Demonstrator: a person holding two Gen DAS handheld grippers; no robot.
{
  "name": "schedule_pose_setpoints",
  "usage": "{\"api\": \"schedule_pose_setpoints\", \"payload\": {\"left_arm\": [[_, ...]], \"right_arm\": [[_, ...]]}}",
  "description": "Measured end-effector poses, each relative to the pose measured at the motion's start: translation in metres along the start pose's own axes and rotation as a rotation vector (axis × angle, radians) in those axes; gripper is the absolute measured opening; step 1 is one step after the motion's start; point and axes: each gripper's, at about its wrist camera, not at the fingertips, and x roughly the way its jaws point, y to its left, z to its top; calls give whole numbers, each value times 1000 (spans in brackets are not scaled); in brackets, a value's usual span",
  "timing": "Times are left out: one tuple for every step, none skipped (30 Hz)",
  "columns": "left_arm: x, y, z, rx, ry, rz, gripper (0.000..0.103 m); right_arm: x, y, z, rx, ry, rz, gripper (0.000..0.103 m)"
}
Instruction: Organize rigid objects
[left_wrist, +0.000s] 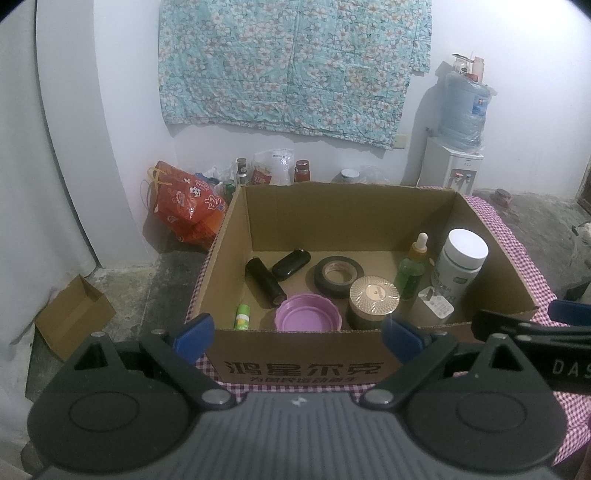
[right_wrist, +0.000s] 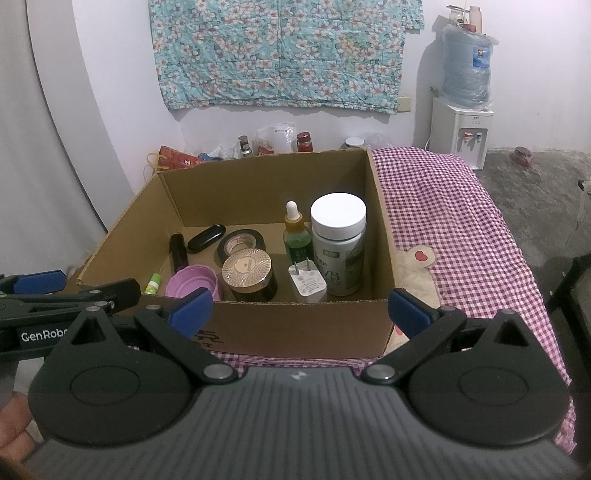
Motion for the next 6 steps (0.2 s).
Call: {"api": "schedule_pose_setpoints", "payload": {"left_arm": [[0, 0, 0, 0, 0, 0, 98], [0, 0, 0, 0, 0, 0, 98], [0, 0, 0, -1, 1, 0, 98], [0, 0, 0, 0, 1, 0, 98], [0, -1, 0, 0, 1, -1, 98], [0, -1, 0, 0, 1, -1, 98]], "right_arm": [[0, 0, 0, 0, 0, 0, 102], [0, 0, 0, 0, 0, 0, 102], [0, 0, 0, 0, 0, 0, 102], [0, 0, 0, 0, 0, 0, 102], [0, 0, 0, 0, 1, -1, 102], [0, 0, 0, 0, 0, 0, 102]]}}
